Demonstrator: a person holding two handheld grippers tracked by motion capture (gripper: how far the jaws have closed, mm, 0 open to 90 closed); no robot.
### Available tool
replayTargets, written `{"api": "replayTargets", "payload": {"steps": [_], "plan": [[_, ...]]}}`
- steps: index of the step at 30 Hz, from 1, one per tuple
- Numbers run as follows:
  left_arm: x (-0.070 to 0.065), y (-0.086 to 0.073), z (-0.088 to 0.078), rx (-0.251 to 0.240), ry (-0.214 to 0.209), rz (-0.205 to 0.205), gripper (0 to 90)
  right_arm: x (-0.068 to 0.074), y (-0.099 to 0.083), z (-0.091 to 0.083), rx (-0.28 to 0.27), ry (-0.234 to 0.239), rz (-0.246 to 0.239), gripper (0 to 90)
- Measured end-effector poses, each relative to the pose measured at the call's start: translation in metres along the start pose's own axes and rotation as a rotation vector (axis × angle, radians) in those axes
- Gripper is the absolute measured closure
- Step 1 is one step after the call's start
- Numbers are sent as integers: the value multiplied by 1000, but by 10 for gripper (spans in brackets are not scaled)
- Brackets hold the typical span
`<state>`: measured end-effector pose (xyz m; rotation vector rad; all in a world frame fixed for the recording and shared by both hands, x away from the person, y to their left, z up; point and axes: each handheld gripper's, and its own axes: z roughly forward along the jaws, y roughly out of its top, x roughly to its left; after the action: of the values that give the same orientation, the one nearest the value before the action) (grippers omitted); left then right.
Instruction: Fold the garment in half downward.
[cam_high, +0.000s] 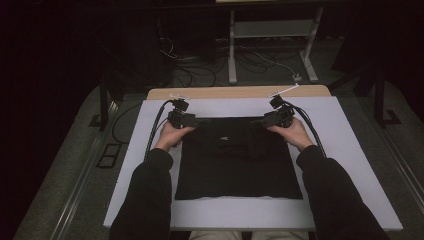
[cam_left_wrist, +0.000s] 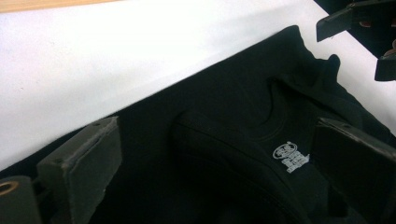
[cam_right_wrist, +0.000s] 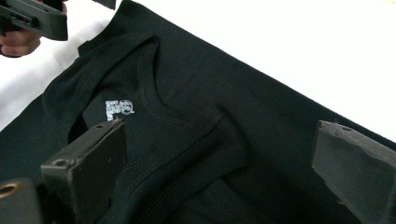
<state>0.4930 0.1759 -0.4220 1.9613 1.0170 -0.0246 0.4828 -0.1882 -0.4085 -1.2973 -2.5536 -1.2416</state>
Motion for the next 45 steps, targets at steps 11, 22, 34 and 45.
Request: {"api": "replayTargets", "payload": {"steps": [11,22,34,45], "plan": [[3,-5,8,11,-8,-30,106,-3,-2,6,6,-31,31,157],[2,-6,13,2,46,-31,307,-6,-6,17,19,-52,48,311],[1,-10,19,16,57,-20,395,-6,-7,21,20,-64,57,450],[-4,-10,22,16,30,13,482,-3,-10,33,54,-98,24,518]]}}
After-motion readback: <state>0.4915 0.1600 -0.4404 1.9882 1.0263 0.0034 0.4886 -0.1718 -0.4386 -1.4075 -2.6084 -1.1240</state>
